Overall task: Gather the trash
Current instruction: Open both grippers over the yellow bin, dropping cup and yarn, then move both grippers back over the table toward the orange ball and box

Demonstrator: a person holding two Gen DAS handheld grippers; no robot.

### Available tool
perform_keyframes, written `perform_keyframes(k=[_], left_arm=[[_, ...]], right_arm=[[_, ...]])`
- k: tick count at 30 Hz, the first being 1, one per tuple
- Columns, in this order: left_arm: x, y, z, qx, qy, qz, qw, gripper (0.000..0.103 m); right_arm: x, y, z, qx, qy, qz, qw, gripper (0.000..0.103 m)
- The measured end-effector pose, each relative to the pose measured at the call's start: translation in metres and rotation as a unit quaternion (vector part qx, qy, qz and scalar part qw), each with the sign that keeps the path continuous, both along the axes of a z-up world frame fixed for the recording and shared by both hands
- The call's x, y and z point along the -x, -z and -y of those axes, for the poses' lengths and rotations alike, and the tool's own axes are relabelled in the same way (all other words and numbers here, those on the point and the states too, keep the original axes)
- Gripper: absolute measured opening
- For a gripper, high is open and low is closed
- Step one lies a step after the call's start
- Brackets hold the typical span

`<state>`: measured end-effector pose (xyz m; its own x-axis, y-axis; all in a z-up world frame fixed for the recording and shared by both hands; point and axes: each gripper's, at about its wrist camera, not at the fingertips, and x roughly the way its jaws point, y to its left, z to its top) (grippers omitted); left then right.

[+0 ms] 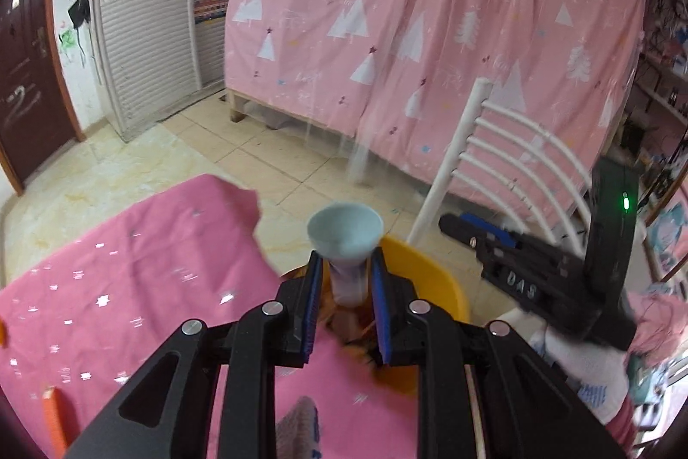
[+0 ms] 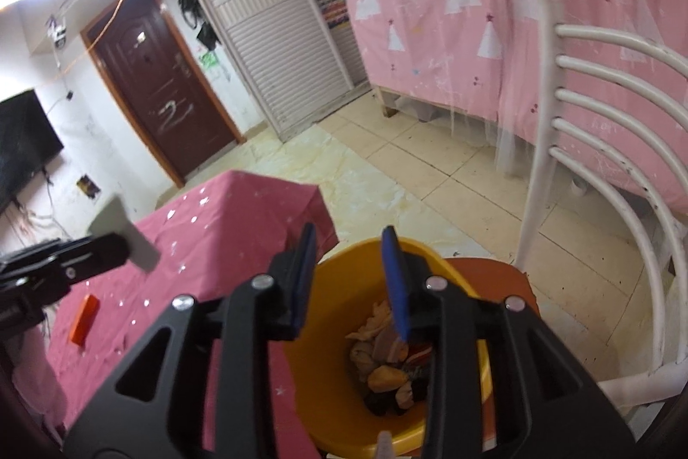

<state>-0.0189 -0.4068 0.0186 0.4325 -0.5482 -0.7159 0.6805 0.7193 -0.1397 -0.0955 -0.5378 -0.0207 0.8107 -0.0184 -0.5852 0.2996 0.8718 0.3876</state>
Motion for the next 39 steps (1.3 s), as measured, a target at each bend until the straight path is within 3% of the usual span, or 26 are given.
perform_keyframes(k=[4,9,17,31,35,39], left_arm=[[-0.004,0.007,0.017,0.023,0.009,-0.026,0.9994,0.017],[-0.001,0.012,0.023,0.016,0.010,-0.027,0.9995,0.030],[-0.009,0.002,-0.004,0.012,-0.019,-0.018,0.9996,0.032],[-0.035,-0.022,-0.103,0.034,-0.088,0.002,0.9956,0.033],[-0.048,-0.026,-0.143,0.036,-0.125,0.006,0.9915,0.033],[-0.056,-0.031,-0.177,0.034,-0.151,0.017,0.9879,0.033]], right_arm=[[0.004,0.002,0.005,-0.005,0.006,0.002,1.000,0.030],[0.002,0.002,0.002,-0.007,0.001,0.002,1.000,0.030],[-0.008,-0.009,-0.025,0.005,-0.031,0.006,0.999,0.030],[-0.037,-0.029,-0.111,0.036,-0.108,-0.010,0.993,0.030],[-0.049,-0.034,-0.140,0.048,-0.136,-0.014,0.989,0.042],[-0.063,-0.037,-0.170,0.056,-0.166,-0.019,0.984,0.042]])
